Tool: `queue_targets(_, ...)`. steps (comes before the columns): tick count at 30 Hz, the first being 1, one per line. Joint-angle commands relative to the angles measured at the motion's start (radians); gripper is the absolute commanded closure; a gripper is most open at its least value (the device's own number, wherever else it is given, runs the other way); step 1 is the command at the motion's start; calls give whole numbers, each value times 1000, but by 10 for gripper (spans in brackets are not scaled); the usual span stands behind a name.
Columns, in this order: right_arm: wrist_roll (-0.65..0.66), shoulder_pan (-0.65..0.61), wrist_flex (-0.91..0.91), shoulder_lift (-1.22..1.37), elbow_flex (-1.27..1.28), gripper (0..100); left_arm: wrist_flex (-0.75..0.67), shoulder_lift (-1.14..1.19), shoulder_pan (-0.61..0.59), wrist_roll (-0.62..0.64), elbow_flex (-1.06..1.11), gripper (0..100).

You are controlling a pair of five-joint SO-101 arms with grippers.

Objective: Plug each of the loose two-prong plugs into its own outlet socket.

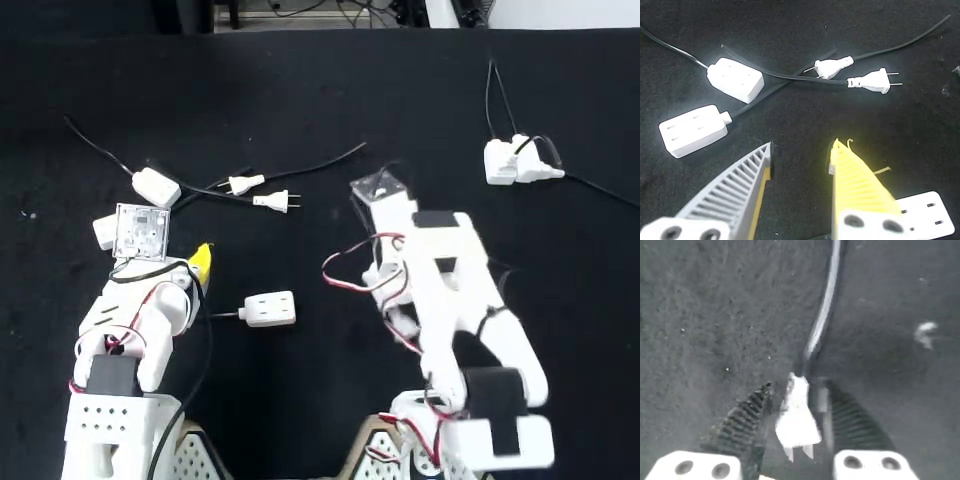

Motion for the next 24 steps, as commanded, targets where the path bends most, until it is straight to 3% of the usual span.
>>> queue_targets(1, 2, -3, -12, 16, -61, 816, -12, -8, -8, 0, -10, 802)
queue_targets(4, 34, 54, 9, -24, -124, 832, -11, -8, -8, 0, -8, 802)
queue_targets(7, 180, 144, 41, -90, -165, 851, -11, -8, -8, 0, -8, 802)
queue_targets(13, 663, 293, 44, -119, -73, 951, -17, -8, -8, 0, -10, 802)
queue_targets(16, 815, 292, 43, -120, 31, 953, -17, -8, -8, 0, -10, 802)
queue_targets(24, 884, 278, -61, -128, 140, 868, -15, -8, -8, 0, -10, 802)
